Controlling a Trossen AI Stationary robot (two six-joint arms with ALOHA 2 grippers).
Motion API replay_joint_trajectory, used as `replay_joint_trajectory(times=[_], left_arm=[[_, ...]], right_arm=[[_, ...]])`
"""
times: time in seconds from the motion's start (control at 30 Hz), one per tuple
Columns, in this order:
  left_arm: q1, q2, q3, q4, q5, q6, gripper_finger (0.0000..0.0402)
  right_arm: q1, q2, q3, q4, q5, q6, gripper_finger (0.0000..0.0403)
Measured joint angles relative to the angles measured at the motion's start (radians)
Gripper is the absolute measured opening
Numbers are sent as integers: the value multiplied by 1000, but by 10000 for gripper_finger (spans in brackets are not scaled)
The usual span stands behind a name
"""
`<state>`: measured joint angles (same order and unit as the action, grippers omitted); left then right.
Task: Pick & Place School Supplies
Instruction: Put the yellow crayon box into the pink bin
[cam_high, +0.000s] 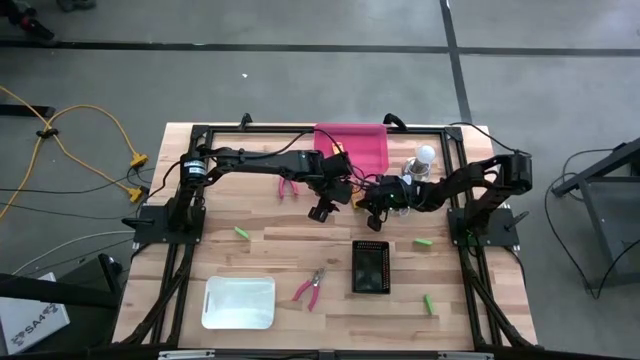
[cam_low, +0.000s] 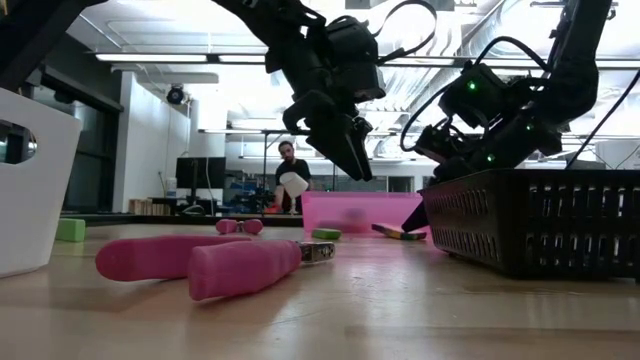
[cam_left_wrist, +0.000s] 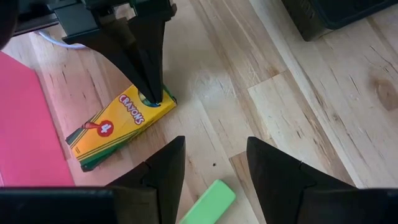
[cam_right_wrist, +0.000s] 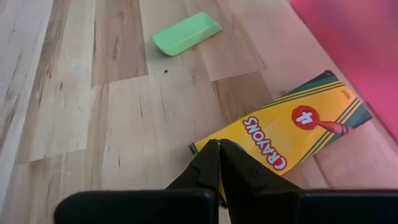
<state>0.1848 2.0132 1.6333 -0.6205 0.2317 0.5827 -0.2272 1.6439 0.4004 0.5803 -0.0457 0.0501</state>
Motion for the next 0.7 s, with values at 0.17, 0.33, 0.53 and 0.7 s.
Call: replay_joint_trajectory(times=[0.17, 0.33, 0.53, 0.7], left_arm=[[0, 0, 0, 0, 0, 0, 165], [0, 0, 0, 0, 0, 0, 165], [0, 0, 0, 0, 0, 0, 165], [0, 0, 0, 0, 0, 0, 165]], right_arm=[[0, -14, 1, -53, -42, -12, 3], [6, -44, 1, -108, -96, -30, 3], [25, -120, -1, -231, -121, -73, 3], [24, -165, -2, -290, -139, -76, 3]])
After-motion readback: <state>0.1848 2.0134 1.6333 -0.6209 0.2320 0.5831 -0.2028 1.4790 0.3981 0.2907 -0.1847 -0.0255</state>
